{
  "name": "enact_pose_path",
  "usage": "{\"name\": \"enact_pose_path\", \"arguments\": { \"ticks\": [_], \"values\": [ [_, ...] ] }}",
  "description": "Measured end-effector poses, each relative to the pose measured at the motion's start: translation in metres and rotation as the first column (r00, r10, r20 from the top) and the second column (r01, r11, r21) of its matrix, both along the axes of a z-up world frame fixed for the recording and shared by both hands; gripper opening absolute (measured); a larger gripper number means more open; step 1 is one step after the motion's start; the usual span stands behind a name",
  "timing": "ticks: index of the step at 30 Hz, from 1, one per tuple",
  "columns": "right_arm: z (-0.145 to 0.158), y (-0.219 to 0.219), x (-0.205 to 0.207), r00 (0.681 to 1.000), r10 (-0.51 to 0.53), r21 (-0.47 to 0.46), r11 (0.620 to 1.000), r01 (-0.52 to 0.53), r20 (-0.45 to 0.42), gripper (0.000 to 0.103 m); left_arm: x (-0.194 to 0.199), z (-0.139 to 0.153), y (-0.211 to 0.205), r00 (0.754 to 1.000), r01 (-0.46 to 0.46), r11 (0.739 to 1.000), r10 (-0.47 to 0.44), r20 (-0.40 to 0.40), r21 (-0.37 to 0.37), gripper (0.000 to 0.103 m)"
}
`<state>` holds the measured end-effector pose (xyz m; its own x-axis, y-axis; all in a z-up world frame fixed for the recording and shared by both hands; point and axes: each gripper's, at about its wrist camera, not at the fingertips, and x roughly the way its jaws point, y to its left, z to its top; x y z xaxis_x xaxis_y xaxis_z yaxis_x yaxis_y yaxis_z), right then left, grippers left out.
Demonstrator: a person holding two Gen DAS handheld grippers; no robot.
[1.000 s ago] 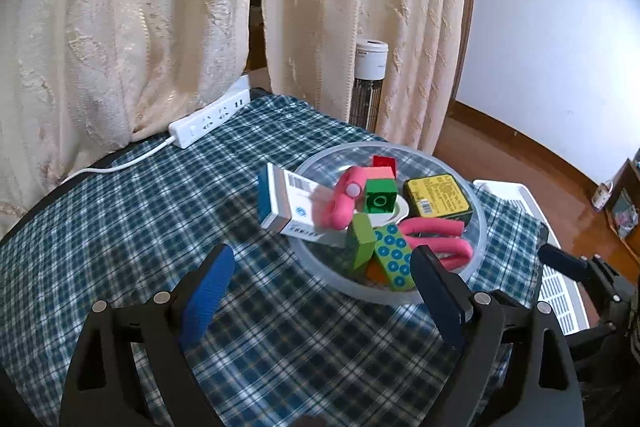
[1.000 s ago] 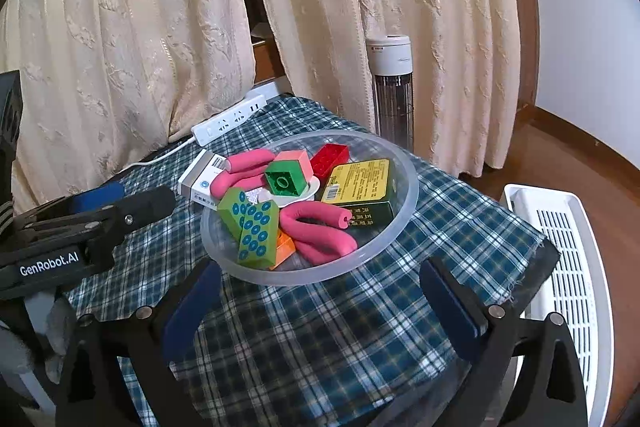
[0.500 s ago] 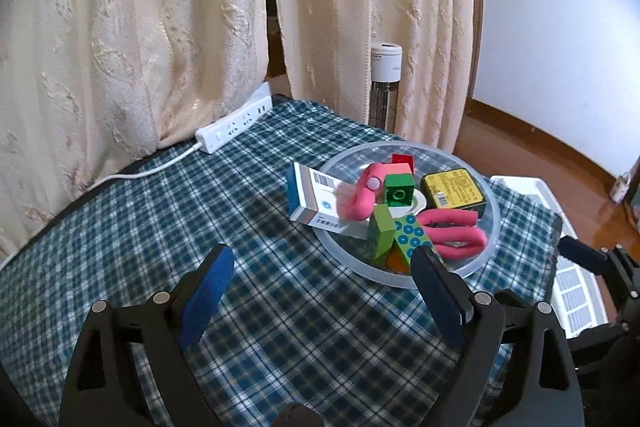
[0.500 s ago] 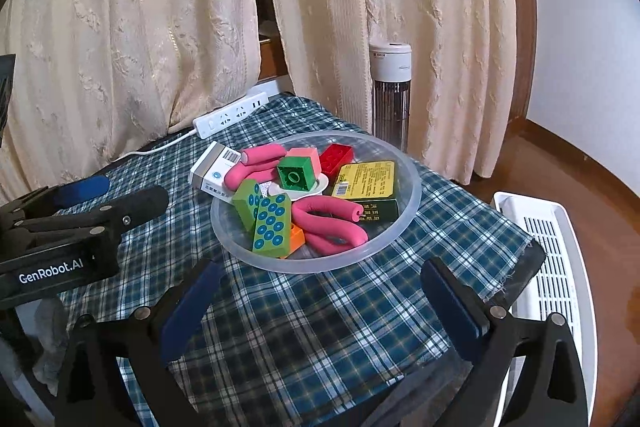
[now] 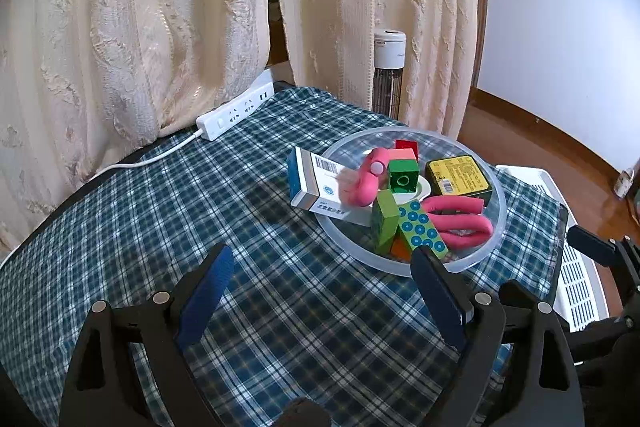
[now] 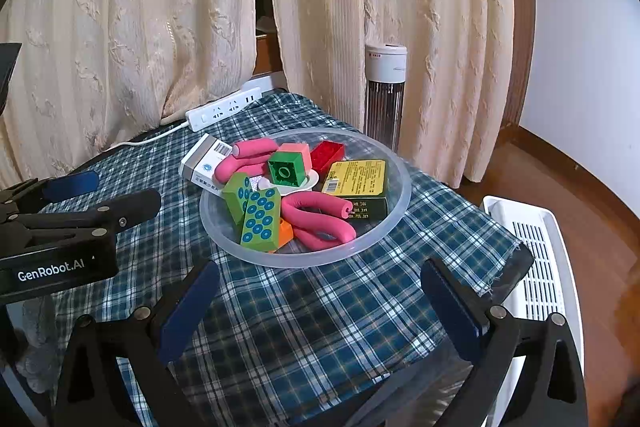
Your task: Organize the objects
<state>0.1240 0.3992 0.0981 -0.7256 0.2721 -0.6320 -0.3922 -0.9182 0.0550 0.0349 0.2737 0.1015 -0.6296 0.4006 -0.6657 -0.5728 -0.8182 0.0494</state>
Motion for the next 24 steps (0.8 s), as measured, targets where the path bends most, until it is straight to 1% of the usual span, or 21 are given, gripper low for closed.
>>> {"name": "enact_pose_path", "arguments": {
  "ticks": [9, 18, 24],
  "values": [
    [-0.001, 0.003, -0.004, 1.0, -0.002, -0.01, 1.0, 0.002, 0.0, 0.102, 0.001, -0.004, 0.003, 1.0, 0.016, 1.0, -0.016, -0.001, -0.012, 0.091],
    [-0.005, 0.006, -0.008, 1.0, -0.006, -0.015, 1.0, 0.006, 0.009, 0.102, 0.0, -0.005, 0.002, 1.0, 0.013, 1.0, -0.013, -0.002, -0.02, 0.091],
    [-0.006, 0.003, -0.012, 1.0, -0.004, 0.009, 1.0, 0.004, 0.015, 0.102, 0.0, -0.005, 0.003, 1.0, 0.017, 1.0, -0.017, -0.001, -0.02, 0.091]
  ]
}}
